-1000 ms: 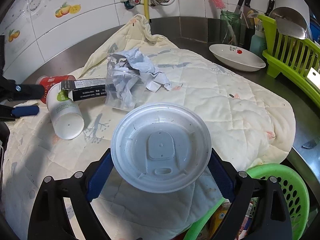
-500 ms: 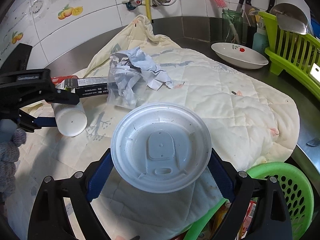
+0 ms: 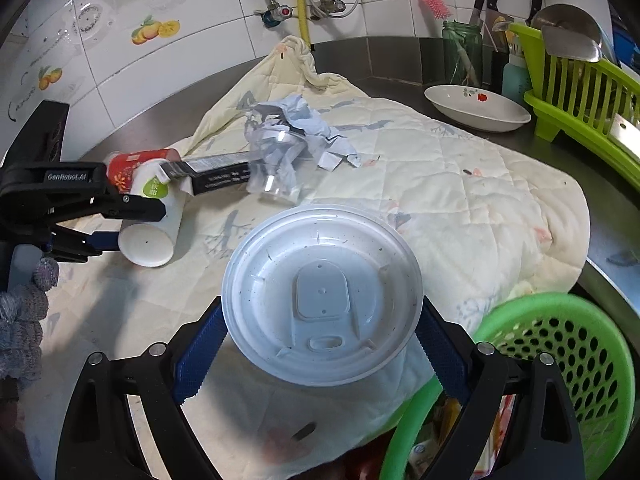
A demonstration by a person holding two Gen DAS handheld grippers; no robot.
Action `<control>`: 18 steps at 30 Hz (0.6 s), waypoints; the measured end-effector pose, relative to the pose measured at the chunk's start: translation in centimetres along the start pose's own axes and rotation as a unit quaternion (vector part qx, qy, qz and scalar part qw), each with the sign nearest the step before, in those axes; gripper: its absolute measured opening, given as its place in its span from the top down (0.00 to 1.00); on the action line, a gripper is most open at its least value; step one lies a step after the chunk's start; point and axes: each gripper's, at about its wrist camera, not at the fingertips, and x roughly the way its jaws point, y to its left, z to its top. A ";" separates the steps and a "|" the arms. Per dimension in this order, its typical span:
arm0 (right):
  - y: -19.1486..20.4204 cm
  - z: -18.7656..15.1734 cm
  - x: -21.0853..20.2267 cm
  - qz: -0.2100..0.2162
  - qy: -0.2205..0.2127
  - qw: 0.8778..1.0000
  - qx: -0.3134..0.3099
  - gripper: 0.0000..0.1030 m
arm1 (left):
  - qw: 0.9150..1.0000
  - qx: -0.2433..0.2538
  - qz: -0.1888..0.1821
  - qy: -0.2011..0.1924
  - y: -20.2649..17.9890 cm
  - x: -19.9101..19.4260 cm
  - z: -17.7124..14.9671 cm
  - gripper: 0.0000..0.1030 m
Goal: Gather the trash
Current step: 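Grasp the white plastic lid with the right tool while the left tool grasps the paper cup, then drop the white lid into the green basket while the left tool carries the paper cup over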
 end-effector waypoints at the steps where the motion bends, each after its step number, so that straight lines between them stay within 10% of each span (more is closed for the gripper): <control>1: 0.1 -0.1 -0.2 0.001 -0.001 1.000 0.001 0.15 | 1.000 0.007 -0.001 0.000 0.1 -0.4 -0.2 0.41; 18: 1.3 -3.3 -6.1 -0.013 -0.031 0.999 0.022 0.15 | 0.995 0.079 -0.063 -0.019 0.4 -8.1 -5.2 0.42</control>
